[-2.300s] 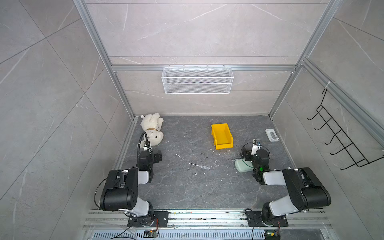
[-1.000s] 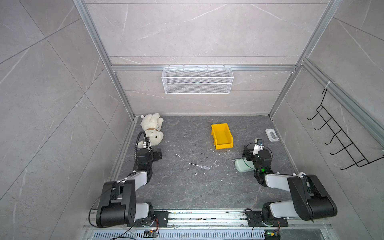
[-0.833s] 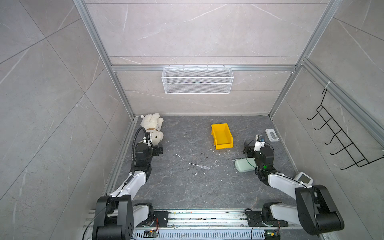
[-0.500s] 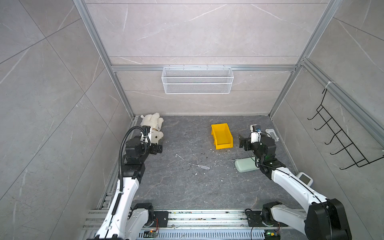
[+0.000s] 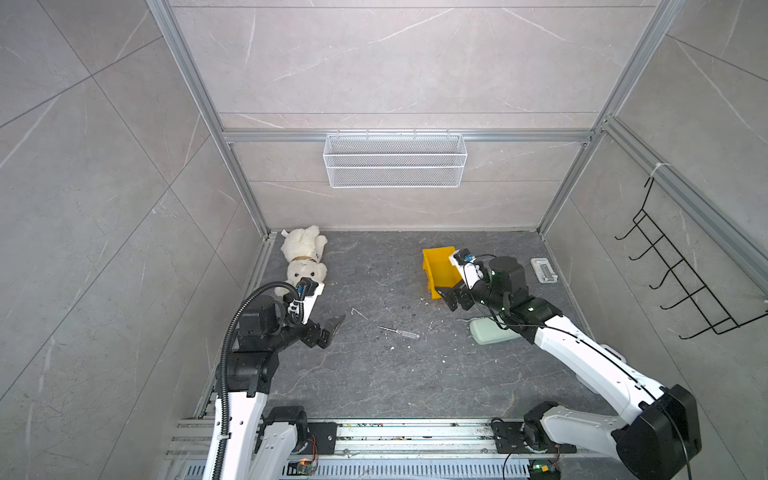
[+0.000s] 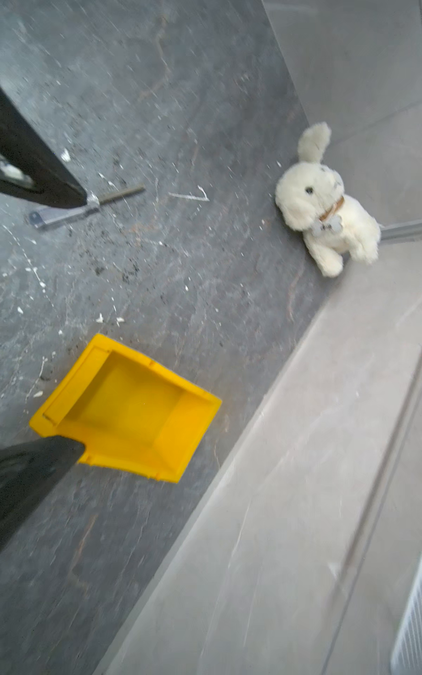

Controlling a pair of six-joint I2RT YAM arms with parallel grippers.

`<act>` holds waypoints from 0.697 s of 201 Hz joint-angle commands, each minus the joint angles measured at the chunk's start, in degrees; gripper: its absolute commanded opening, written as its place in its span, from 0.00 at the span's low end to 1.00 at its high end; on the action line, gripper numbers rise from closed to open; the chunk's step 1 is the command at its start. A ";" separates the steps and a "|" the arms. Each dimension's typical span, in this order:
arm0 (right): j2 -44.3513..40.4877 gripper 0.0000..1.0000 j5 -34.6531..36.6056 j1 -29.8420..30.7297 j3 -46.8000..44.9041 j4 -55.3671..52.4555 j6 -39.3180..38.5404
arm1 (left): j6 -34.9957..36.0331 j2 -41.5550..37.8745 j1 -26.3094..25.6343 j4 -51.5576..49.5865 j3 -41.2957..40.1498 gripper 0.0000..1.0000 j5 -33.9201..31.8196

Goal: Put the screwdriver in the bin
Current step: Pick up the screwdriver from the center of the table.

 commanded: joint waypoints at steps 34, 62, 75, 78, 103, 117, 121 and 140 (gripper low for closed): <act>8.69 0.99 -2.64 10.99 1.46 -5.45 -1.19 | 6.49 -0.56 -0.02 -3.13 -4.79 1.00 6.80; 13.40 0.99 0.81 15.31 0.39 -4.59 -0.75 | 9.19 -0.32 -0.06 -2.78 -7.28 1.00 6.72; 15.86 0.99 2.39 16.52 -0.05 -3.91 -0.70 | 9.73 -0.60 -0.10 -2.01 -8.38 1.00 6.86; 16.33 0.99 2.73 16.71 -0.25 -3.67 -0.53 | 9.78 -0.73 -0.13 -1.80 -8.64 1.00 6.95; 19.82 0.99 3.04 16.88 -0.98 -2.08 0.06 | 8.82 -1.83 -0.10 1.76 -11.37 1.00 6.48; 22.37 0.99 2.19 16.94 -1.08 -1.57 -0.10 | 7.93 -1.82 -0.08 3.63 -12.64 1.00 6.31; 23.10 0.99 1.90 16.88 -1.00 -1.57 -0.19 | 7.79 -1.65 -0.11 3.93 -12.82 1.00 6.49; 26.15 0.99 1.36 16.94 -0.56 -0.95 -0.24 | 7.29 -1.04 -0.17 4.06 -12.80 1.00 7.39</act>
